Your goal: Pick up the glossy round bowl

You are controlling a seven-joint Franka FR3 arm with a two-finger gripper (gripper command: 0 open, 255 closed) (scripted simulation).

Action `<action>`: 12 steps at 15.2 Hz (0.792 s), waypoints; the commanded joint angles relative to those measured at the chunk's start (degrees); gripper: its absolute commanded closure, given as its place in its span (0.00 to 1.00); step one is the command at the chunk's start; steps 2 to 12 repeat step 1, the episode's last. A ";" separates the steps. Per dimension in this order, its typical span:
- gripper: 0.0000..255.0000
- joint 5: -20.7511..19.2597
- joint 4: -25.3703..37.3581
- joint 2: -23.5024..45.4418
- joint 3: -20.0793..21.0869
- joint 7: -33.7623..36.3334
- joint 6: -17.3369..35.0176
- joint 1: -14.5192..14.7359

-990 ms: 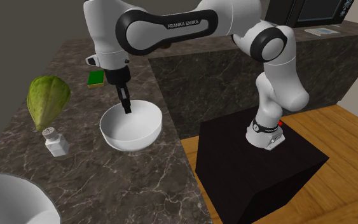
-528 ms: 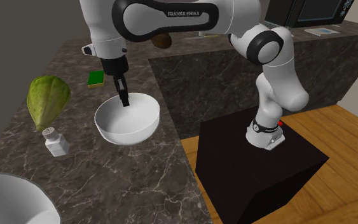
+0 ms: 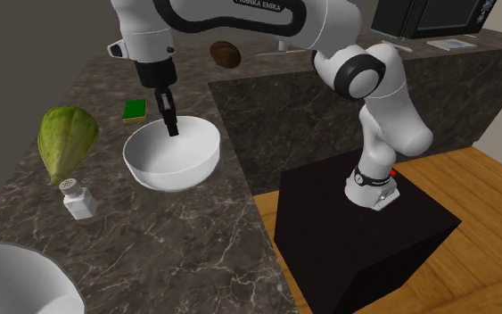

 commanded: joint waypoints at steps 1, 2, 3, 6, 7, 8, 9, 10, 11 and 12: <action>1.00 0.09 1.77 0.69 0.04 0.03 -1.06 -0.20; 1.00 0.09 1.77 0.69 0.04 0.03 -1.06 -0.20; 1.00 0.09 1.77 0.69 0.04 0.03 -1.06 -0.20; 1.00 0.09 1.77 0.69 0.04 0.03 -1.06 -0.20; 1.00 0.09 1.77 0.69 0.04 0.03 -1.06 -0.20; 1.00 0.09 1.77 0.69 0.04 0.03 -1.06 -0.20; 1.00 0.09 1.77 0.69 0.04 0.03 -1.06 -0.20; 1.00 0.09 1.77 0.69 0.04 0.03 -1.06 -0.20; 1.00 0.09 1.77 0.69 0.04 0.03 -1.06 -0.20; 1.00 0.09 1.77 0.69 0.04 0.03 -1.06 -0.20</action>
